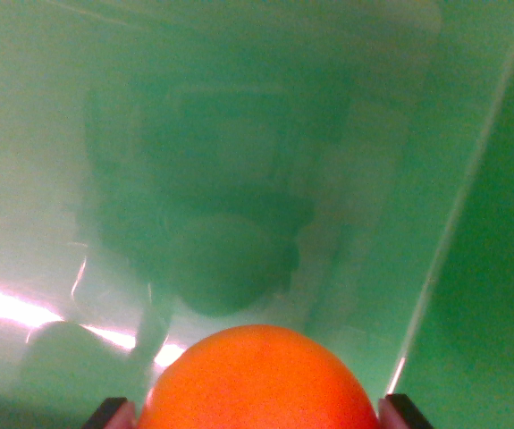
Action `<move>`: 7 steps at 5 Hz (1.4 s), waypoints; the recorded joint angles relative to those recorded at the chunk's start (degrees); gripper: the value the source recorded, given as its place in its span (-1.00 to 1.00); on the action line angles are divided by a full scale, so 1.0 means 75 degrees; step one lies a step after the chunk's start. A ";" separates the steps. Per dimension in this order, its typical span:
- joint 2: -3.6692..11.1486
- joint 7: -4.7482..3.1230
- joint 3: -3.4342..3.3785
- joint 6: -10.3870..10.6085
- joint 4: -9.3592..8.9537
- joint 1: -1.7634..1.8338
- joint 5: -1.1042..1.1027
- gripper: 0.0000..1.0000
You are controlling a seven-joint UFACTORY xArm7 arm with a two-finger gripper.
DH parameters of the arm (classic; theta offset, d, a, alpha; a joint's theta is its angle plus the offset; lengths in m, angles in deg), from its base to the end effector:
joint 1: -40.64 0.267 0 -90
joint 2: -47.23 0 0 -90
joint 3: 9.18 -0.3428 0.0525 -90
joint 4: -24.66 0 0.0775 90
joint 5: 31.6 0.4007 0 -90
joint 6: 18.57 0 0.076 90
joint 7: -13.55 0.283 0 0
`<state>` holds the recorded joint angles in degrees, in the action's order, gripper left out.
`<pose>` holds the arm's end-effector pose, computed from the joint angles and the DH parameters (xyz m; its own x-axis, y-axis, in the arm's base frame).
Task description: Pick fruit
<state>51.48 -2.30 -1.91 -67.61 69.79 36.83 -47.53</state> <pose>0.4214 -0.1301 0.0666 0.9443 0.2574 -0.2050 0.2883 -0.9475 0.1380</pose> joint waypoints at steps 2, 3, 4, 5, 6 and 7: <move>-0.0121 -0.0057 -0.0013 -0.0309 0.0192 0.0007 0.0025 1.00; -0.0237 -0.0112 -0.0026 -0.0607 0.0378 0.0013 0.0050 1.00; -0.0237 -0.0112 -0.0026 -0.0607 0.0378 0.0013 0.0050 1.00; -0.0368 -0.0174 -0.0040 -0.0943 0.0586 0.0021 0.0077 1.00; -0.0368 -0.0174 -0.0040 -0.0943 0.0586 0.0021 0.0077 1.00; -0.0504 -0.0239 -0.0055 -0.1292 0.0803 0.0029 0.0105 1.00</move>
<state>47.70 -4.09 -2.32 -77.30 75.81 37.04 -46.74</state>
